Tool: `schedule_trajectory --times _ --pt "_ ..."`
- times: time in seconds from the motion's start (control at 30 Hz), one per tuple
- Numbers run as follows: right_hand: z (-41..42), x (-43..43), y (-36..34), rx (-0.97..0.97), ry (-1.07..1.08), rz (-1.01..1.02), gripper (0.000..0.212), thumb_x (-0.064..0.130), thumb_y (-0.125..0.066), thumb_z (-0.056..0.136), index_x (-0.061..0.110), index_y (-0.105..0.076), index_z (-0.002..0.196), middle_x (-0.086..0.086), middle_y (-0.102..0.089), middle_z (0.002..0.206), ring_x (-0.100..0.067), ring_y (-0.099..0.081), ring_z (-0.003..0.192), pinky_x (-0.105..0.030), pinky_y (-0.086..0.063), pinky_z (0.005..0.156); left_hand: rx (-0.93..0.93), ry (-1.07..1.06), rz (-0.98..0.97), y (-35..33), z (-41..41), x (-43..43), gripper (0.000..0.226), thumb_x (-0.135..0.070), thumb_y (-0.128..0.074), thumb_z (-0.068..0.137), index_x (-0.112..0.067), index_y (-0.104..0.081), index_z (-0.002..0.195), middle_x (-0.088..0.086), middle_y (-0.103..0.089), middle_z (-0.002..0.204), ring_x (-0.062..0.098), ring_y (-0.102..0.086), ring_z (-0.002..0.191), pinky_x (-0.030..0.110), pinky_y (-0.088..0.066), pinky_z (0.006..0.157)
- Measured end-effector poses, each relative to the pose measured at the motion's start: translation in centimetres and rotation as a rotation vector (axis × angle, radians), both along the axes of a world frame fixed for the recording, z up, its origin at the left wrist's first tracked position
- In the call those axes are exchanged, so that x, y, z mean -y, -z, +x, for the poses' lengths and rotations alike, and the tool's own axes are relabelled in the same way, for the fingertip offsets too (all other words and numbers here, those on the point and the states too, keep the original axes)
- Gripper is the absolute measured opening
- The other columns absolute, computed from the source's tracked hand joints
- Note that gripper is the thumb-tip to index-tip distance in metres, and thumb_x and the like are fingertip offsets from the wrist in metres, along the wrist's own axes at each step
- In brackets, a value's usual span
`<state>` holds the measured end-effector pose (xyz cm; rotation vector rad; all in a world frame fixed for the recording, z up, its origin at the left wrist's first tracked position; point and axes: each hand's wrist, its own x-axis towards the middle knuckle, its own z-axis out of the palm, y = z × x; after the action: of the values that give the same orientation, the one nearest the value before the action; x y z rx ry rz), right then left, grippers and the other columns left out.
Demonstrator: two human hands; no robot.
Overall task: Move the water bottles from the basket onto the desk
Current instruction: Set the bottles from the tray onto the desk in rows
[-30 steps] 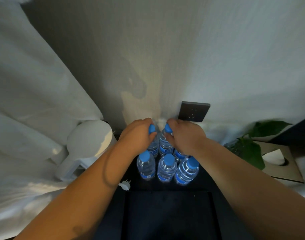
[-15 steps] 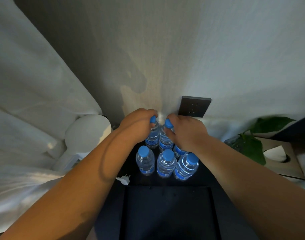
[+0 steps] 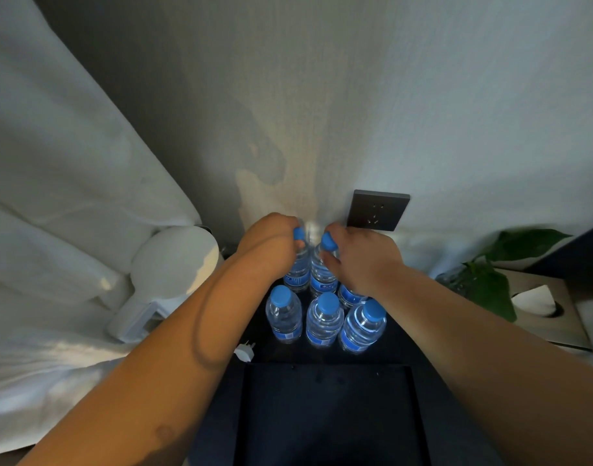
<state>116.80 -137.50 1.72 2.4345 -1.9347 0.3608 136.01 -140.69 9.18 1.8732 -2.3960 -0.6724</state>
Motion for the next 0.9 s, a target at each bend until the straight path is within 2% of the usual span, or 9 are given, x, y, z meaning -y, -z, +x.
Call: schedule_trajectory --times 0.13,0.23,0.37,0.43,0.5,0.63,0.8,0.9 --pt "-0.2 -0.2 0.0 0.009 -0.002 -0.014 0.036 0.058 -0.048 0.098 0.029 -0.050 0.121 0.004 -0.067 0.087 -0.023 -0.066 0.076 -0.032 -0.042 0.059 0.059 0.069 0.022 -0.1 0.2 0.0 0.031 -0.013 -0.061 0.100 -0.017 -0.061 0.130 0.009 -0.056 0.122 0.024 -0.056 0.099 0.030 -0.042 0.077" --pt "-0.1 -0.3 -0.1 0.008 0.007 -0.016 0.039 0.058 -0.049 0.099 0.028 -0.051 0.124 0.003 -0.069 0.090 -0.024 -0.067 0.079 -0.033 -0.044 0.060 0.093 0.098 0.007 -0.2 0.0 -0.1 0.040 -0.010 -0.062 0.097 -0.020 -0.056 0.135 0.009 -0.052 0.127 0.027 -0.057 0.105 0.031 -0.043 0.077" --pt "0.2 -0.4 -0.3 0.004 0.022 0.014 0.038 0.057 -0.049 0.099 0.029 -0.049 0.125 0.002 -0.069 0.096 -0.024 -0.068 0.085 -0.035 -0.050 0.063 0.047 -0.060 -0.024 -0.5 -0.6 -0.4 0.034 -0.034 -0.066 0.098 -0.013 -0.059 0.125 0.007 -0.060 0.116 0.025 -0.058 0.096 0.033 -0.045 0.074" --pt "0.1 -0.5 -0.3 -0.002 0.020 0.018 0.037 0.058 -0.049 0.100 0.029 -0.048 0.124 0.003 -0.068 0.096 -0.024 -0.067 0.084 -0.035 -0.049 0.062 0.033 -0.121 0.009 -0.6 -0.9 -0.3 0.034 -0.036 -0.066 0.099 -0.009 -0.063 0.119 0.010 -0.063 0.107 0.023 -0.055 0.088 0.031 -0.041 0.072" --pt "-0.1 -0.5 -0.3 -0.004 0.019 0.024 0.038 0.058 -0.049 0.100 0.029 -0.048 0.124 0.003 -0.068 0.094 -0.023 -0.067 0.083 -0.035 -0.048 0.062 0.028 -0.105 0.020 -0.5 -1.0 -0.3 0.032 -0.033 -0.065 0.100 -0.006 -0.063 0.118 0.012 -0.064 0.110 0.023 -0.054 0.088 0.031 -0.039 0.072" --pt "0.0 -0.3 -0.5 -0.008 0.028 0.038 0.039 0.059 -0.049 0.100 0.030 -0.047 0.125 0.003 -0.068 0.095 -0.024 -0.067 0.085 -0.036 -0.048 0.063 0.032 -0.036 -0.004 -0.4 -0.7 -0.3 0.029 -0.023 -0.062 0.101 -0.006 -0.062 0.125 0.015 -0.061 0.120 0.028 -0.060 0.105 0.030 -0.040 0.076" --pt "0.1 -0.5 -0.6 -0.005 0.022 0.068 0.040 0.058 -0.049 0.101 0.029 -0.047 0.127 0.002 -0.068 0.098 -0.024 -0.067 0.088 -0.036 -0.050 0.066 0.054 0.027 -0.041 0.7 -0.2 -0.4 0.030 -0.009 -0.060 0.098 -0.012 -0.062 0.128 0.014 -0.054 0.123 0.029 -0.059 0.106 0.030 -0.043 0.079" --pt "0.0 -0.4 -0.8 -0.004 0.031 0.078 0.040 0.058 -0.050 0.100 0.029 -0.048 0.127 0.001 -0.069 0.097 -0.025 -0.066 0.088 -0.035 -0.046 0.065 0.047 0.044 -0.069 1.3 -0.2 -0.4 0.032 -0.007 -0.060 0.098 -0.011 -0.062 0.129 0.013 -0.053 0.123 0.030 -0.059 0.105 0.032 -0.045 0.080"
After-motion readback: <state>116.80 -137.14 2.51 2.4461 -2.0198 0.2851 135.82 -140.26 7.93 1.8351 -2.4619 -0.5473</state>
